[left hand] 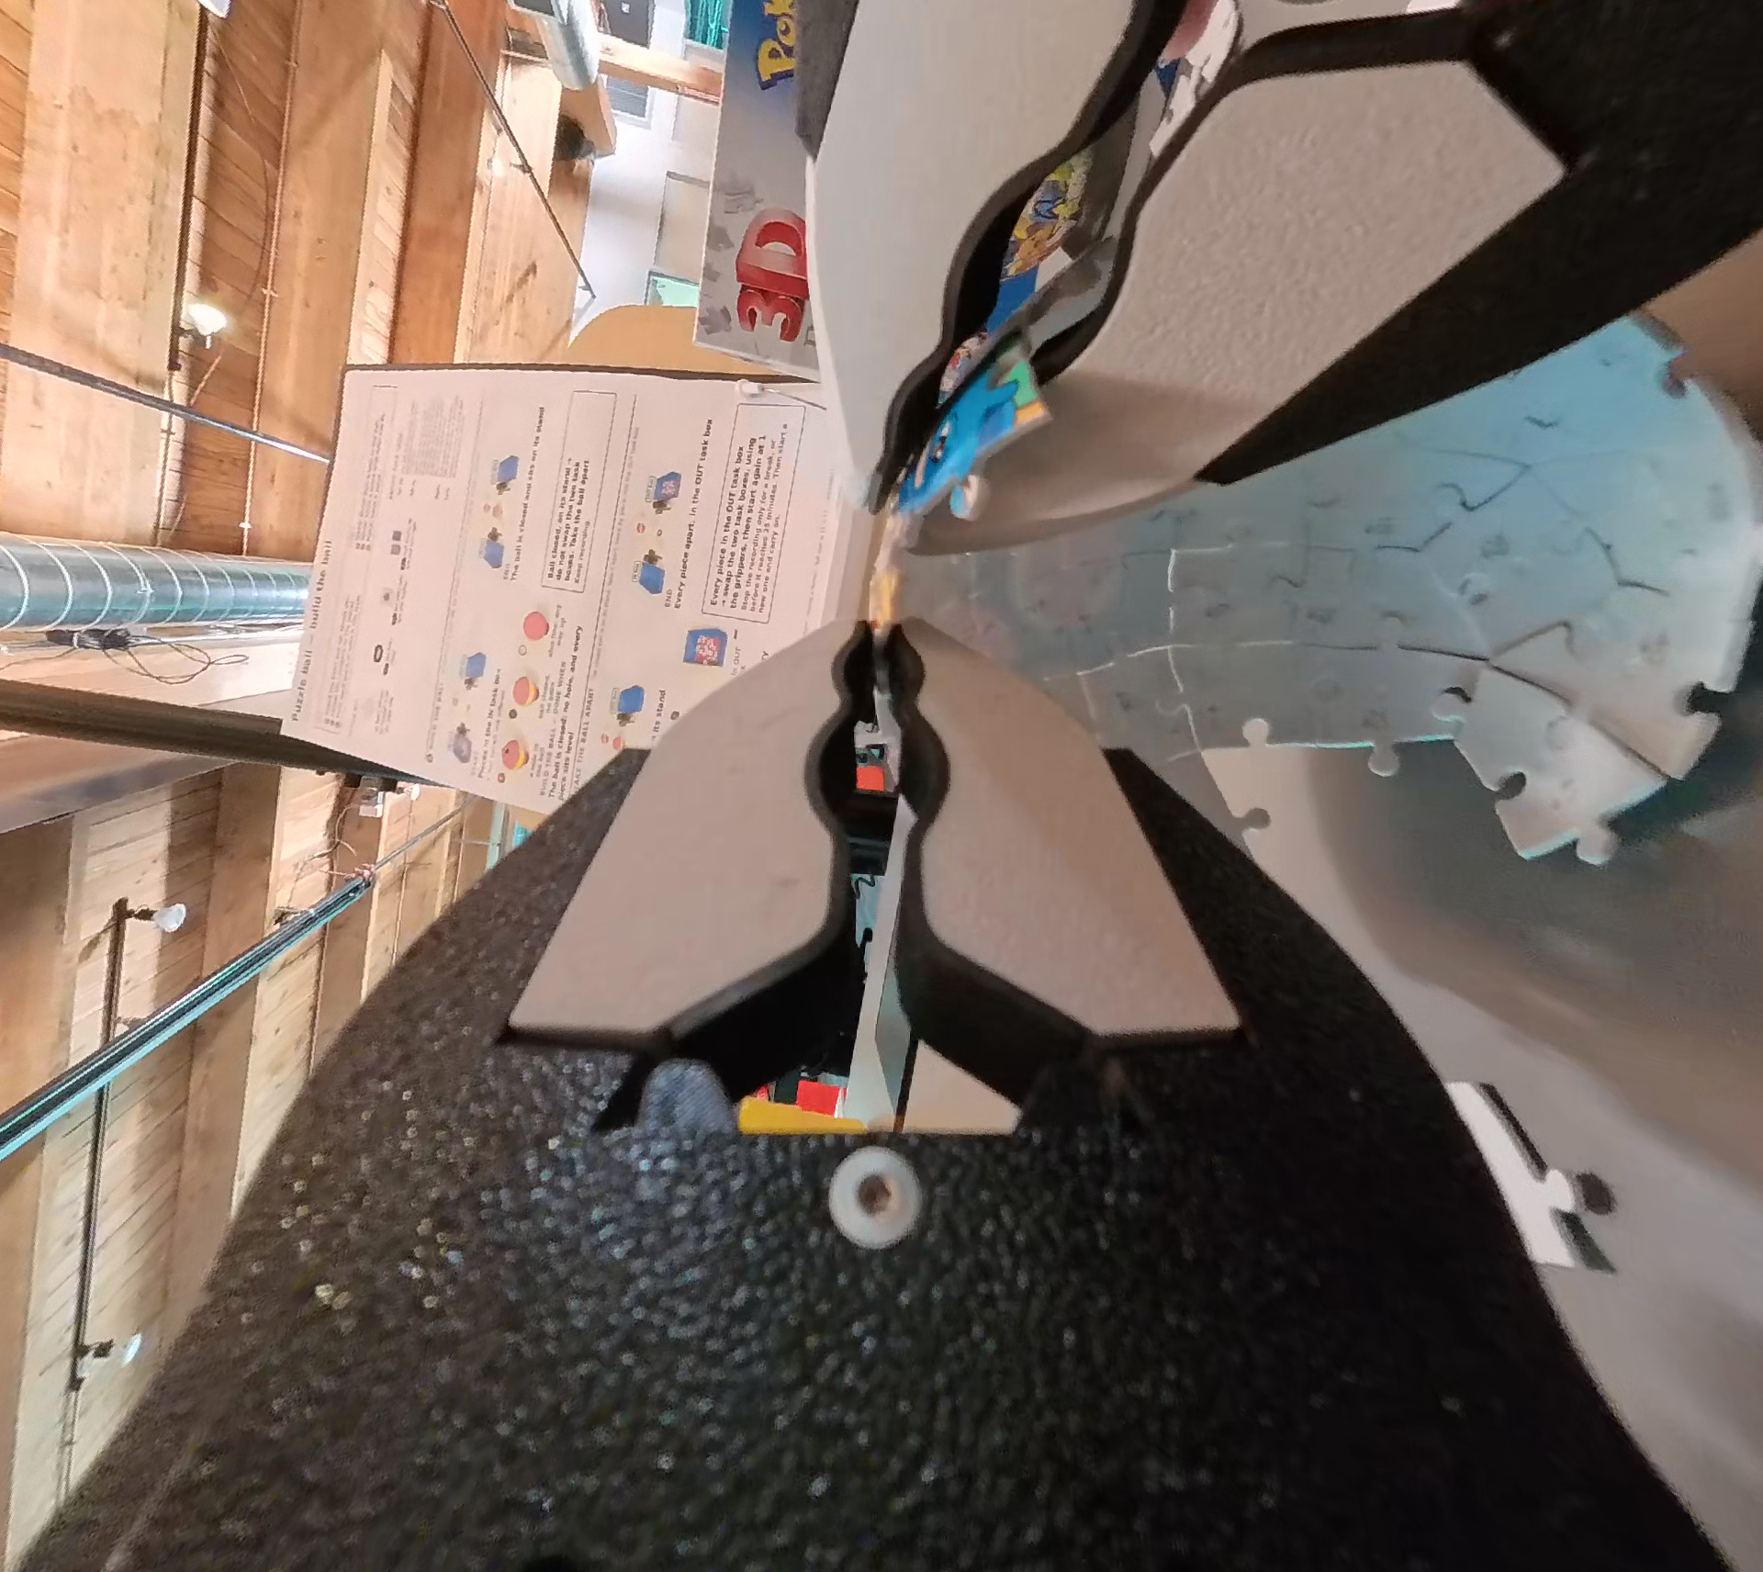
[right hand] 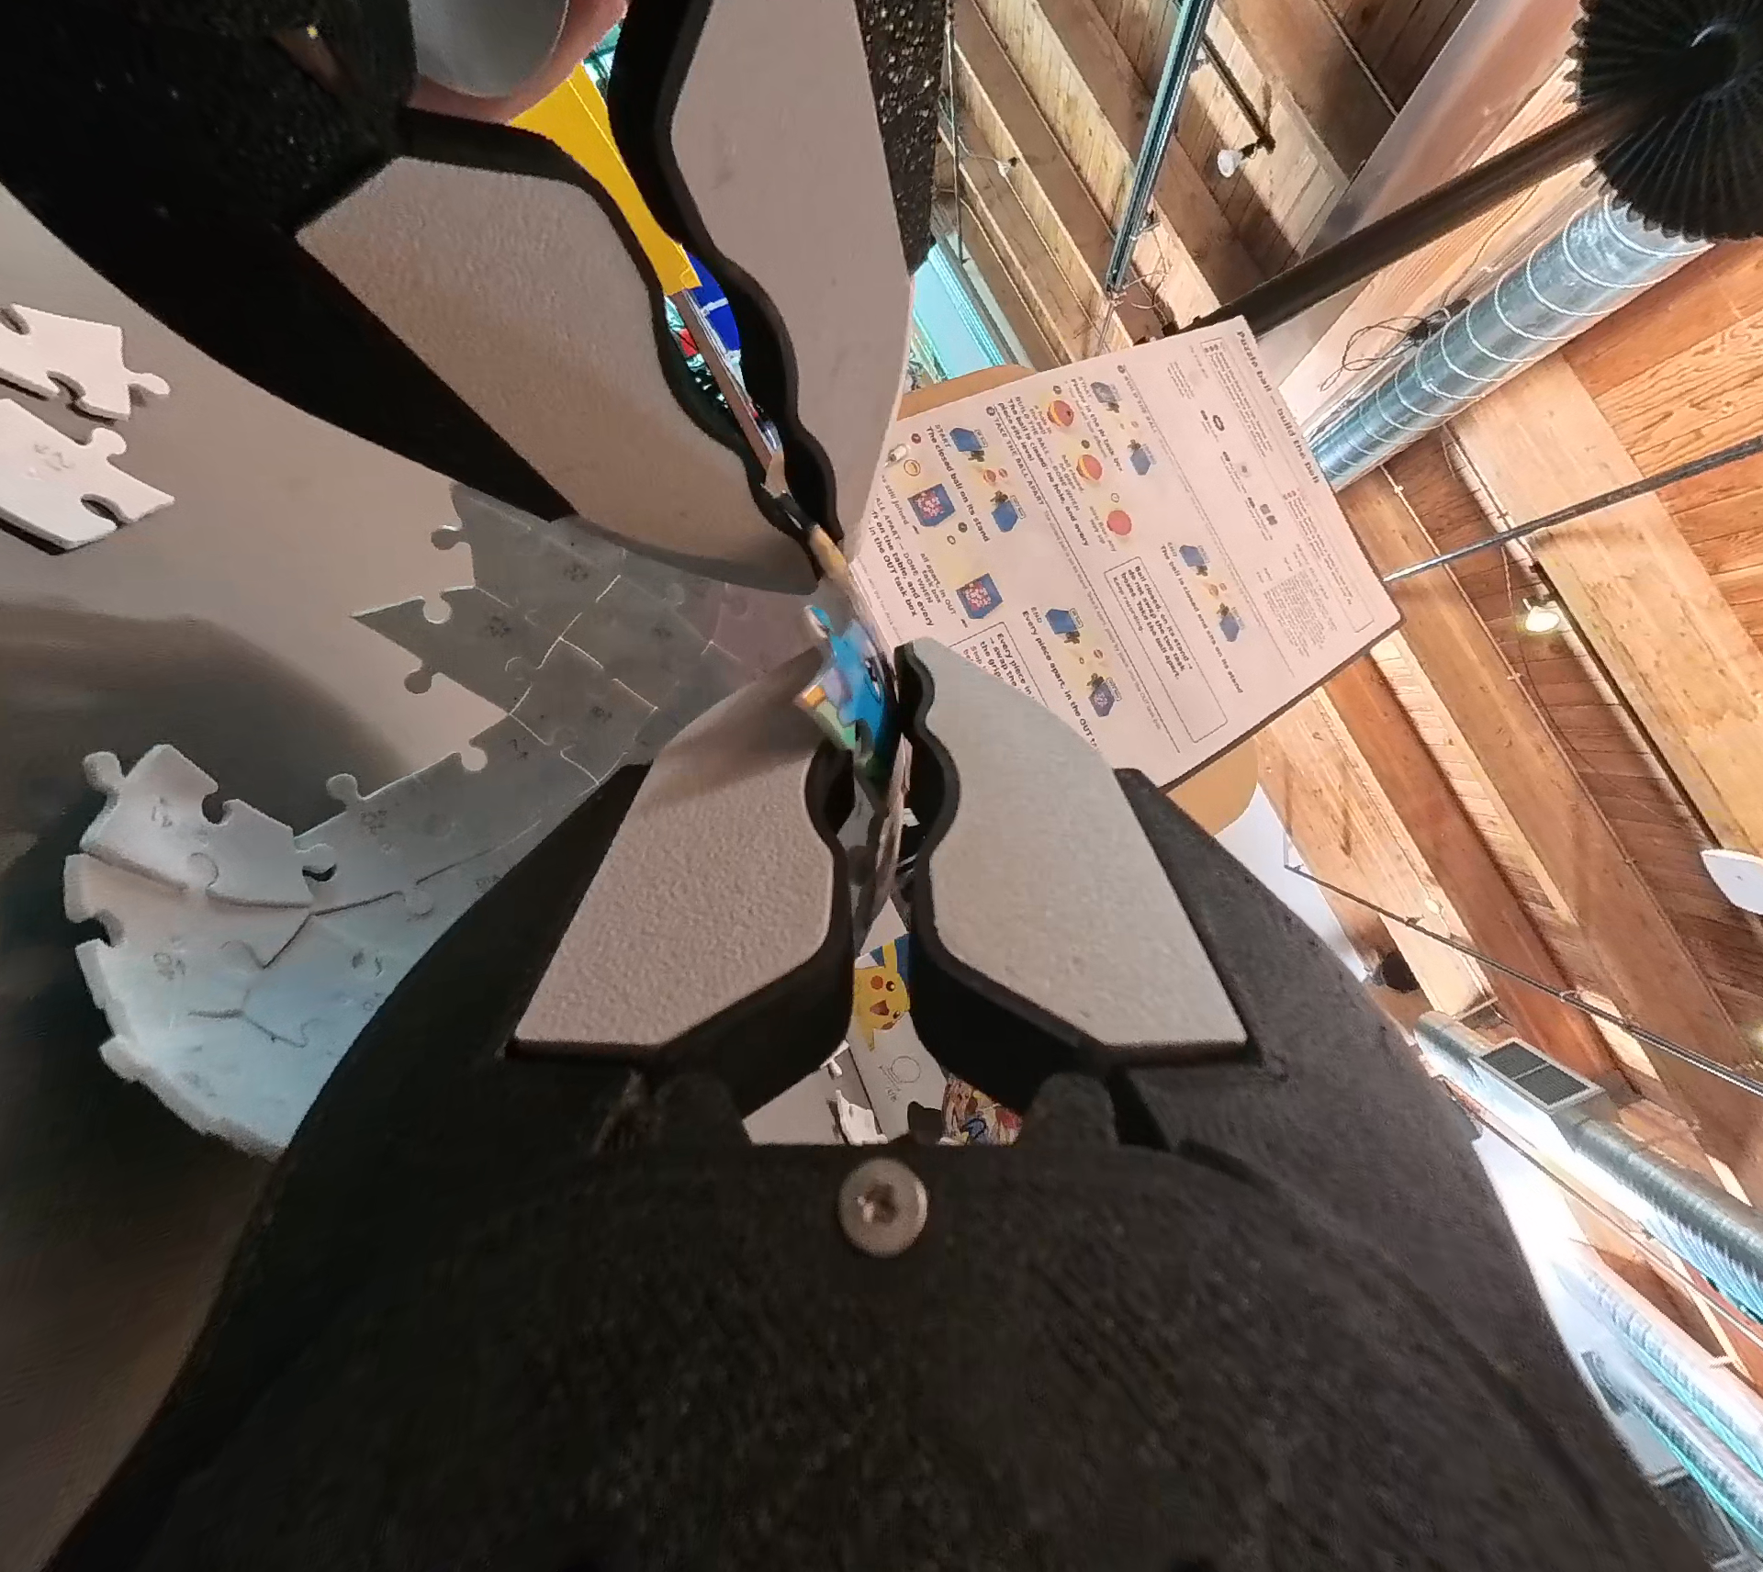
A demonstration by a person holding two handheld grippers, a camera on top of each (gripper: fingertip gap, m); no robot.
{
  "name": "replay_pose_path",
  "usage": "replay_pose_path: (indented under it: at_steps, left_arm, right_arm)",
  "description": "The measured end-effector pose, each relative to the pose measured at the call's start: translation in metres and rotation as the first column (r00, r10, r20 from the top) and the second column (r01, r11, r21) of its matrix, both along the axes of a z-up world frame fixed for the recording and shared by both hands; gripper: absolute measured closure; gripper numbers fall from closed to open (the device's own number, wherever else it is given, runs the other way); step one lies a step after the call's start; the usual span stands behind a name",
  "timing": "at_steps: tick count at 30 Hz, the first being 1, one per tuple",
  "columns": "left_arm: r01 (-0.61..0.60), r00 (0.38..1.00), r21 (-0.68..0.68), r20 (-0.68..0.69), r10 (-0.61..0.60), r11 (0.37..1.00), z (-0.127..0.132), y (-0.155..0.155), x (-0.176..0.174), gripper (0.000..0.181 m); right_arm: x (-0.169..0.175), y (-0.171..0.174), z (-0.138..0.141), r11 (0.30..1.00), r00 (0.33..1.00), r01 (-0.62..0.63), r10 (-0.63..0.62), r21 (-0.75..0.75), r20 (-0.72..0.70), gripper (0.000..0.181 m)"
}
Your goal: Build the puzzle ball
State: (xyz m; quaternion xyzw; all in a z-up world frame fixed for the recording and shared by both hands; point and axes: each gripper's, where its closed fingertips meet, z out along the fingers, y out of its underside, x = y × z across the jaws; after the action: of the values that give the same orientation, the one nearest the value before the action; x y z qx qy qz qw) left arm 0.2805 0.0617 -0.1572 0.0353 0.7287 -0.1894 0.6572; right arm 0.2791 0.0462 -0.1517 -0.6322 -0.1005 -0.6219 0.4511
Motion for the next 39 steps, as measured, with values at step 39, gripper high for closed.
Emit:
replay_pose_path:
  at_steps: [39]
  left_arm:
    - [-0.038,0.998,-0.017,0.044,0.039,0.999,0.0,0.002,0.007,0.179]
  right_arm:
    - [-0.007,-0.021,-0.003,0.995,0.993,-0.004,0.016,0.095,-0.118,0.154]
